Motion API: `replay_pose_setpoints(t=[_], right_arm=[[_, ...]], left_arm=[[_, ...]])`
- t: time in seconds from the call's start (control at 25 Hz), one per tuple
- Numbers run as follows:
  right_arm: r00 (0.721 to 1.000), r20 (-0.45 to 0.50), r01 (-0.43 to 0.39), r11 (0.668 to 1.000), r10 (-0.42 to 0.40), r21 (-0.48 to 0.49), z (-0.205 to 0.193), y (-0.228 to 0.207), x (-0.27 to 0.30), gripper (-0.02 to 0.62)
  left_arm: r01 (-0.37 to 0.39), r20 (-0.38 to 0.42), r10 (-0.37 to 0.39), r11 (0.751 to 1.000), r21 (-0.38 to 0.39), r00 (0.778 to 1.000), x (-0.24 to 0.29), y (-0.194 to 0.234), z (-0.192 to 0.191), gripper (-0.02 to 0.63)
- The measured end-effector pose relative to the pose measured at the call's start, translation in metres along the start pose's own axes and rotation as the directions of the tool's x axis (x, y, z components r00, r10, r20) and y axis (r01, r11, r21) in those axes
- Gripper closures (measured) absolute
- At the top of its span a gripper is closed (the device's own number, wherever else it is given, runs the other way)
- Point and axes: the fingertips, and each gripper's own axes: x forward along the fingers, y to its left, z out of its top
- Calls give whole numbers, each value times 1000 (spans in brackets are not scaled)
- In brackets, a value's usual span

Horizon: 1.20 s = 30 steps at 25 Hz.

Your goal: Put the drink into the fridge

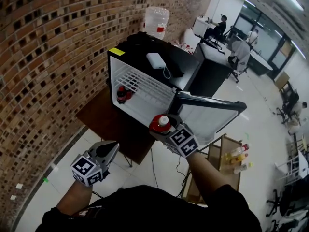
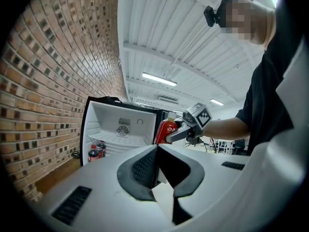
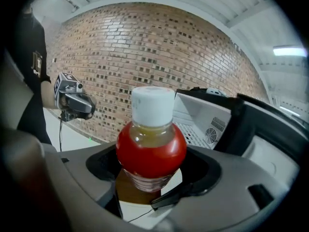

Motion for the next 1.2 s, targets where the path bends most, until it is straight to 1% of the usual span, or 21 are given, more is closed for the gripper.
replay_pose_setpoints(t=[0.08,0.24,0.32,0.48,0.72,0.88,1.04,1.2], right_arm=[[999,-28,16,1000,-16,-21,6,-3,20,235],[991,-109,66,995,-74,-79,12,-14,54,235],[983,-150,92,988,-110,-120,12,-20,69,235],[962,-226,110,975,-153,-193,16,-22,101,235],[931,-291,162,962,-223,-219,21,-44,133,235],[899,-345,188,950,-269,-249,20,-63,148,235],[863,-405,182,933,-303,-310,15,-79,165,235],[815,-456,165,898,-357,-409,11,-92,178,233]], left_arm=[[-13,8,13,1000,8,1000,-12,12,-1,609],[-54,18,54,998,-10,998,-34,33,-1,609],[-69,23,69,997,-20,997,-45,43,-2,609],[-90,43,91,995,-35,995,-62,61,-3,609],[-115,59,118,992,-52,991,-85,78,-9,609],[-134,69,138,989,-60,988,-100,90,-10,609],[-148,66,151,987,-58,986,-111,98,-12,609],[-157,65,160,986,-52,985,-120,104,-13,609]])
